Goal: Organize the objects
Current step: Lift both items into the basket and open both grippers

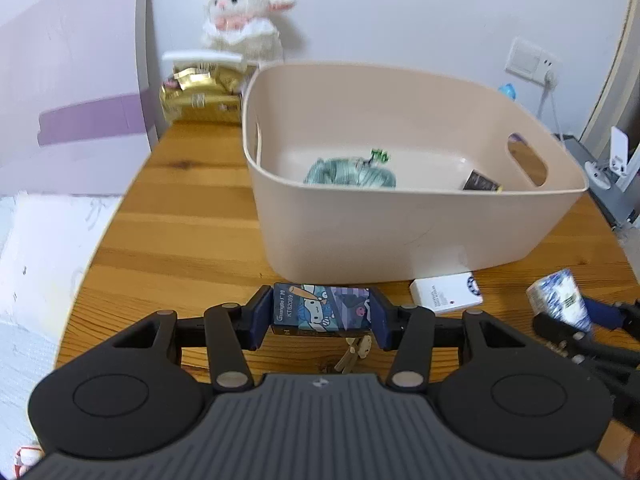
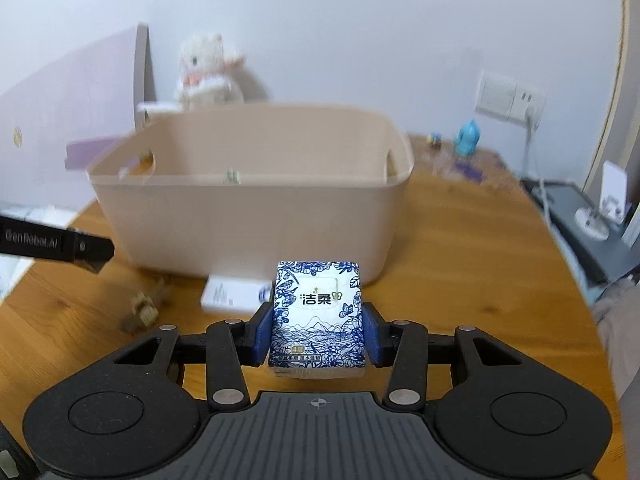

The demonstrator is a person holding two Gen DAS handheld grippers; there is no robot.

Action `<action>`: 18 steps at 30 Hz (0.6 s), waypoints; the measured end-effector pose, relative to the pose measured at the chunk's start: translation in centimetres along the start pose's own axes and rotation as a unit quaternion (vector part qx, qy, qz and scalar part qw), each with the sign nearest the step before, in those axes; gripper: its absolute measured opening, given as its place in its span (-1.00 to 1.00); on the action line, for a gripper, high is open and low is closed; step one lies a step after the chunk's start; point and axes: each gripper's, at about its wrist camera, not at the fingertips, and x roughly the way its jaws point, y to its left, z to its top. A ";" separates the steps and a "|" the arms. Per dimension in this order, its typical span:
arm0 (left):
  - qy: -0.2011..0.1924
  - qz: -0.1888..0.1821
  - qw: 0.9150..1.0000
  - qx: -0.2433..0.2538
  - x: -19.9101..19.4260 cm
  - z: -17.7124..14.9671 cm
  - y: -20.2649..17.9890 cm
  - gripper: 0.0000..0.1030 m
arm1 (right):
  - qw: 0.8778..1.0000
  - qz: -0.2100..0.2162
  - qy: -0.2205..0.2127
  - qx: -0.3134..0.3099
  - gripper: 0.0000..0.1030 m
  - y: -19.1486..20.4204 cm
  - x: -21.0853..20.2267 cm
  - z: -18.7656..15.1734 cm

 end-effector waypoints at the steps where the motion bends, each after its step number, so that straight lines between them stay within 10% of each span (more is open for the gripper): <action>1: -0.007 0.000 1.000 0.003 -0.6 0.1 -0.1 0.01 | 1.000 0.000 -0.010 0.000 -0.18 -0.1 -0.6 0.4; 18: -0.116 0.016 0.992 0.046 -4.2 5.6 -2.1 0.01 | 0.993 0.001 -0.120 0.007 -0.18 -1.1 -2.2 9.0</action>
